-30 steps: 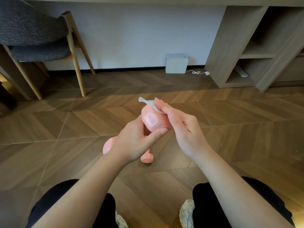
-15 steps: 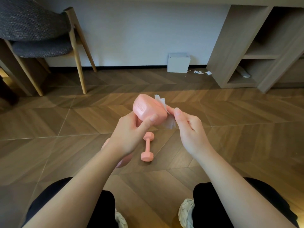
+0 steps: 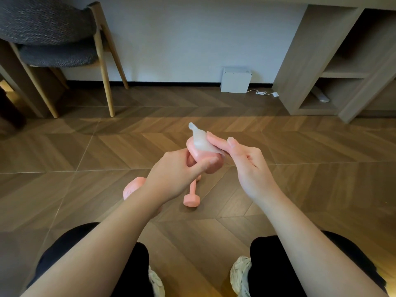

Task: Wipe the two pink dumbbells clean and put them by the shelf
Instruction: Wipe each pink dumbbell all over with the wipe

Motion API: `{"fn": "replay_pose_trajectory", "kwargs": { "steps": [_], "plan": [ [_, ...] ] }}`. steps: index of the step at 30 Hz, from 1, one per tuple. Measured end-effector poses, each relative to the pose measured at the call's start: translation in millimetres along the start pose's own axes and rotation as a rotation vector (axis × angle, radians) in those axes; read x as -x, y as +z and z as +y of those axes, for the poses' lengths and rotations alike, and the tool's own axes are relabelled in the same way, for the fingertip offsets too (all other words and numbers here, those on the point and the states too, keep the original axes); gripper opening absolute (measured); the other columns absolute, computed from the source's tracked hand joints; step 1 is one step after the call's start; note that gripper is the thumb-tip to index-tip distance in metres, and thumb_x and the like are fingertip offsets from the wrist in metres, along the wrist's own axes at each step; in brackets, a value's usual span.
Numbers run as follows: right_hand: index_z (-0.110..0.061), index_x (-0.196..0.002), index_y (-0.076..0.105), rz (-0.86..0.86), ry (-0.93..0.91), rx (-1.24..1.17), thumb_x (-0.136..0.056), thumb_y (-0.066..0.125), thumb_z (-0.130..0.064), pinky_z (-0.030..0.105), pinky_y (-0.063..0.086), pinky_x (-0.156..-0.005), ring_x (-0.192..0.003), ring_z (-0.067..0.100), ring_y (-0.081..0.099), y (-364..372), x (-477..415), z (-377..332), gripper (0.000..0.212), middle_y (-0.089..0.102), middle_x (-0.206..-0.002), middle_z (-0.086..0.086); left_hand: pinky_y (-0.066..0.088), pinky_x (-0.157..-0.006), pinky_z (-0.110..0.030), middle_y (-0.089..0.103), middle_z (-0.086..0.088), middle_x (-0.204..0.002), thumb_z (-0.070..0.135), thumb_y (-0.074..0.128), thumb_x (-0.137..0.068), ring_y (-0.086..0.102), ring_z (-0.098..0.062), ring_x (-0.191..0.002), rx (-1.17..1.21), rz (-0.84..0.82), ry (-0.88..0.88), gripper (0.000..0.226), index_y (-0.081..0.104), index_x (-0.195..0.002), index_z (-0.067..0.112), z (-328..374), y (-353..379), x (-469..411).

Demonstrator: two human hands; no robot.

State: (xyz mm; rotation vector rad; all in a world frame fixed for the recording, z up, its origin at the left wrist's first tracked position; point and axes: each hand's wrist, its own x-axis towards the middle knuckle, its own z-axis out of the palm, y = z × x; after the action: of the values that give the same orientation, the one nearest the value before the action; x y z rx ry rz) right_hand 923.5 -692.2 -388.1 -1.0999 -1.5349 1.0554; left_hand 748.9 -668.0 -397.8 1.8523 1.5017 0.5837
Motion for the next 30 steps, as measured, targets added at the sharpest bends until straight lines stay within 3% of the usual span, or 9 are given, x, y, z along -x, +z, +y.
{"fn": "replay_pose_trajectory", "kwargs": {
  "steps": [2,5,10,13,15,18,20,24,30],
  "plan": [
    [-0.010,-0.127,0.066,-0.012,0.004,0.002,-0.108,0.031,-0.025,0.008,0.038,-0.100,-0.129,-0.001,0.052,-0.1,-0.1,1.5,0.043,0.064,-0.133,-0.006,0.039,-0.061,-0.026,0.061,0.022,-0.052,0.069,0.047,-0.088,0.055,0.005,-0.053,0.071,0.008,-0.040,0.054,0.058,-0.073,0.018,0.0,-0.6,-1.6],
    [-0.012,-0.128,0.066,-0.009,0.003,0.038,-0.108,0.030,-0.026,0.008,0.037,-0.099,-0.129,0.000,0.052,-0.1,-1.8,4.7,0.044,0.064,-0.132,-0.008,0.043,-0.062,-0.029,0.057,0.011,-0.052,0.077,0.044,-0.084,0.050,-0.006,-0.051,0.217,0.048,-0.076,0.074,0.062,-0.077,0.006,-4.0,-0.6,-4.4],
    [-0.012,-0.128,0.066,0.030,0.012,0.050,-0.106,0.031,-0.032,0.017,0.037,-0.108,-0.129,0.000,0.052,-0.7,-3.7,8.7,0.046,0.065,-0.132,-0.009,0.040,-0.055,-0.027,0.054,0.010,-0.054,0.083,0.046,-0.077,0.047,-0.009,-0.047,0.453,0.062,-0.126,0.077,0.064,-0.078,0.008,-3.1,-0.6,-4.2],
    [-0.015,-0.126,0.068,0.081,0.043,0.049,-0.103,0.033,-0.037,0.031,0.043,-0.108,-0.121,0.010,0.060,-0.6,-5.6,12.8,0.048,0.069,-0.126,0.005,0.038,-0.052,-0.027,0.052,0.008,-0.055,0.087,0.041,-0.066,0.044,-0.013,-0.050,0.546,0.047,-0.109,0.080,0.061,-0.074,0.010,-3.2,1.3,-4.2],
    [-0.021,-0.122,0.070,0.106,0.070,0.061,-0.102,0.034,-0.040,0.039,0.046,-0.104,-0.113,0.025,0.061,0.8,-6.8,13.4,0.045,0.069,-0.116,0.017,0.038,-0.052,-0.023,0.051,0.010,-0.052,0.086,0.042,-0.072,0.044,-0.010,-0.048,0.503,0.031,-0.056,0.075,0.057,-0.069,0.013,-2.2,1.0,-2.9],
    [-0.036,-0.111,0.069,0.127,0.093,0.021,-0.107,0.035,-0.031,0.025,0.050,-0.095,-0.111,0.010,0.065,1.6,-7.1,11.9,0.034,0.074,-0.110,-0.011,0.038,-0.056,-0.021,0.052,0.016,-0.047,0.076,0.047,-0.085,0.048,-0.001,-0.046,0.349,-0.001,0.025,0.063,0.052,-0.065,0.016,0.4,-0.1,-0.6],
    [-0.041,-0.104,0.070,0.131,0.119,0.019,-0.107,0.036,-0.033,0.029,0.050,-0.098,-0.112,0.009,0.065,1.7,-7.4,9.4,0.035,0.074,-0.108,-0.014,0.043,-0.061,-0.026,0.059,0.018,-0.053,0.080,0.045,-0.076,0.053,0.000,-0.053,0.225,-0.028,0.057,0.065,0.056,-0.070,0.017,-0.4,-0.1,0.6],
    [-0.037,-0.102,0.072,0.131,0.161,0.019,-0.107,0.037,-0.034,0.037,0.050,-0.102,-0.109,0.012,0.066,1.5,-7.5,10.3,0.035,0.075,-0.110,-0.003,0.045,-0.065,-0.030,0.066,0.010,-0.074,0.080,0.049,-0.076,0.060,-0.005,-0.071,-0.072,-0.089,0.103,0.045,0.056,-0.078,0.036,0.6,0.9,4.1],
    [-0.025,-0.112,0.075,0.105,0.130,0.045,-0.106,0.040,-0.035,0.024,0.047,-0.099,-0.115,0.003,0.061,3.8,-7.7,8.4,0.037,0.072,-0.116,-0.013,0.045,-0.061,-0.028,0.065,0.010,-0.076,0.079,0.055,-0.076,0.060,-0.007,-0.070,-0.260,-0.078,0.041,0.052,0.057,-0.087,0.028,2.7,5.1,2.8]
  ]
}}
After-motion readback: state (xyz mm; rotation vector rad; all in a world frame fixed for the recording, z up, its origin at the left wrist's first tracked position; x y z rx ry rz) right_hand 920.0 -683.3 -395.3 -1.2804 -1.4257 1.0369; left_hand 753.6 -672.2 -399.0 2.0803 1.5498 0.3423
